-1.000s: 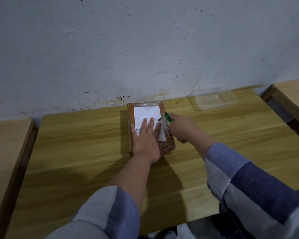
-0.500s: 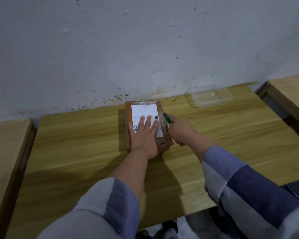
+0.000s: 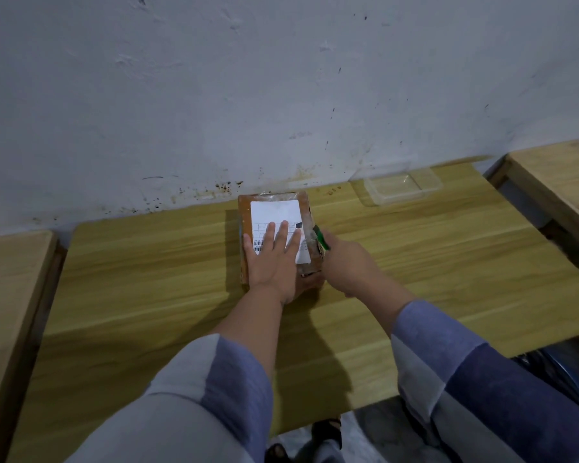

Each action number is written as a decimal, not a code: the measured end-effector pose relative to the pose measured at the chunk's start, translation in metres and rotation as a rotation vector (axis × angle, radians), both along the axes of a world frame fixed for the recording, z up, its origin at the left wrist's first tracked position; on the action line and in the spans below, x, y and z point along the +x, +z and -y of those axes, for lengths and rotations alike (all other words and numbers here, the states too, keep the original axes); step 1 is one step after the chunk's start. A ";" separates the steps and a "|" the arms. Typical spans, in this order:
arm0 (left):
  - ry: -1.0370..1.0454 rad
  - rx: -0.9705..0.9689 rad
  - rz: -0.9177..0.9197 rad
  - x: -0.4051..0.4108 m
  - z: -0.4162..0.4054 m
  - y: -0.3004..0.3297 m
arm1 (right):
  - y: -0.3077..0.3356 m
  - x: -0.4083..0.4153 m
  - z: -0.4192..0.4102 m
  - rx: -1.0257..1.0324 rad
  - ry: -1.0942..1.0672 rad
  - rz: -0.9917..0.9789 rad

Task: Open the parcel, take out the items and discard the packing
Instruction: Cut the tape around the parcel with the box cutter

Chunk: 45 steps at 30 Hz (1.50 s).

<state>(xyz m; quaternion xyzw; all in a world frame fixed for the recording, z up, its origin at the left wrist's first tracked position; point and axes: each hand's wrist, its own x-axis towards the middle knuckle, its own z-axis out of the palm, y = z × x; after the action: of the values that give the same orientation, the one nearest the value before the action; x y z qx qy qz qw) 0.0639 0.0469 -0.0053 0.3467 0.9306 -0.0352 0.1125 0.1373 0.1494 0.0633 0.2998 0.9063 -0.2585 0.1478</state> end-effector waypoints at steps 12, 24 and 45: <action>0.047 0.065 0.018 -0.001 0.000 -0.004 | -0.001 0.013 -0.004 -0.067 -0.013 0.010; -0.035 0.294 0.173 -0.014 0.018 0.000 | -0.006 0.040 -0.019 -0.297 -0.182 -0.136; -0.040 0.290 0.024 -0.022 0.081 -0.015 | -0.035 0.001 -0.015 -0.198 -0.222 -0.298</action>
<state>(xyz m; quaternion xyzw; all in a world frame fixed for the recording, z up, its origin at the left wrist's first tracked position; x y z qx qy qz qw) 0.0423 -0.0344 -0.0200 0.3780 0.9174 0.1013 0.0715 0.1380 0.1647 0.0284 0.3403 0.8497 -0.4026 0.0116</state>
